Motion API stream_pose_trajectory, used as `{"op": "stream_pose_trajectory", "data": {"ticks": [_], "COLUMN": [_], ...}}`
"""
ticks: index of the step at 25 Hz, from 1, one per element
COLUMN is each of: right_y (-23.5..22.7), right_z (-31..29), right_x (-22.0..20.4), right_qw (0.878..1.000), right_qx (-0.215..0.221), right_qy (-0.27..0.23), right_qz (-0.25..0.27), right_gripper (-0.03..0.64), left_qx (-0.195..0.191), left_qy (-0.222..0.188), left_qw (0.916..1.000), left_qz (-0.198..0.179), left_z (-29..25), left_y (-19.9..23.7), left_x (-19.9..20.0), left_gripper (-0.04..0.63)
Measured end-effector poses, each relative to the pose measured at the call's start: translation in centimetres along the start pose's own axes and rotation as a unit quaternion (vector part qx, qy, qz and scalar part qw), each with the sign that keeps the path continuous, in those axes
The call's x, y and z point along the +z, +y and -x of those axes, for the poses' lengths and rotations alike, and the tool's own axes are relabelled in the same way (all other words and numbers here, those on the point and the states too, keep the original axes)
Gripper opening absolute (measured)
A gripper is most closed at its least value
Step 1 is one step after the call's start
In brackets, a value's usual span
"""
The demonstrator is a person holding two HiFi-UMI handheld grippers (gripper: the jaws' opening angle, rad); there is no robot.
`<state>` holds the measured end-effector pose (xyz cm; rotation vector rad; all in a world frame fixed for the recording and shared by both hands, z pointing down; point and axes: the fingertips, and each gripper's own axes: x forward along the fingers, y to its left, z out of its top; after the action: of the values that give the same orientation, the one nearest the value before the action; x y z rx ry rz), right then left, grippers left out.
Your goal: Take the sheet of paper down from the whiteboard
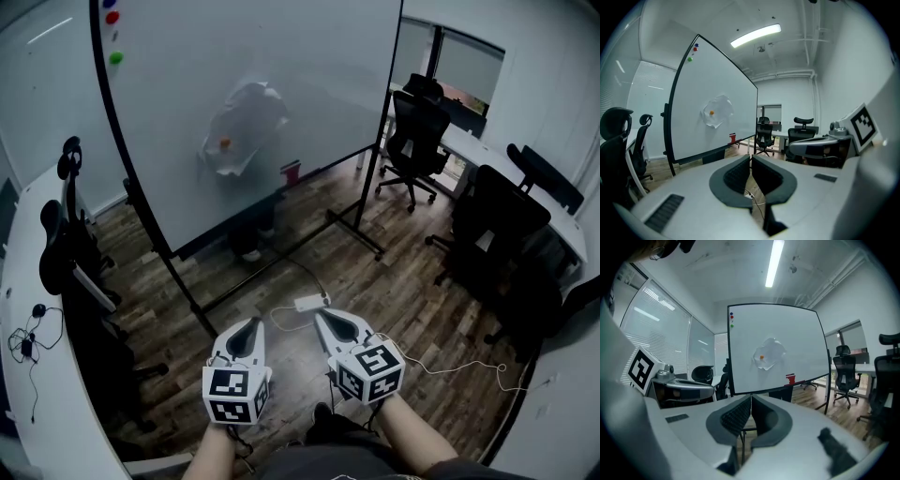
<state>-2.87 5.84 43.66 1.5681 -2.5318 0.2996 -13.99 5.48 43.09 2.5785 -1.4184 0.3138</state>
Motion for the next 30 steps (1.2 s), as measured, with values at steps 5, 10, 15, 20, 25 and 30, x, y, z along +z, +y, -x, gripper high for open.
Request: {"op": "stream_pose_trajectory", "data": {"ticks": [5, 10, 15, 20, 25, 30], "right_y": [-2.9, -6.3, -10.7, -16.4, -20.3, -22.1], "right_z": [-2.5, -6.4, -9.6, -12.0, -14.3, -16.4], "right_x": [0.2, 1.4, 3.2, 4.5, 5.7, 6.2], "right_qw": [1.000, 0.999, 0.998, 0.999, 0.997, 0.995], "right_qx": [0.001, 0.028, 0.056, 0.044, 0.072, 0.100], "right_qy": [-0.006, -0.009, -0.007, -0.001, -0.008, -0.006], "right_qz": [-0.010, -0.014, -0.004, 0.005, -0.014, -0.015], "right_gripper": [0.023, 0.023, 0.023, 0.023, 0.023, 0.023], "left_qx": [0.012, 0.041, 0.066, 0.096, 0.128, 0.165], "left_qy": [0.009, 0.010, 0.004, 0.008, 0.003, -0.007], "left_qw": [0.9999, 0.9991, 0.9978, 0.9954, 0.9918, 0.9862], "left_qz": [-0.004, -0.004, -0.003, -0.005, -0.009, -0.004], "left_z": [-2.6, -7.0, -11.8, -15.9, -19.1, -21.0], "left_y": [0.9, 2.3, 2.6, 2.7, 2.9, 4.1], "left_x": [-0.3, 1.0, 3.4, 5.2, 7.0, 8.5], "left_gripper": [0.025, 0.025, 0.025, 0.025, 0.025, 0.025]}}
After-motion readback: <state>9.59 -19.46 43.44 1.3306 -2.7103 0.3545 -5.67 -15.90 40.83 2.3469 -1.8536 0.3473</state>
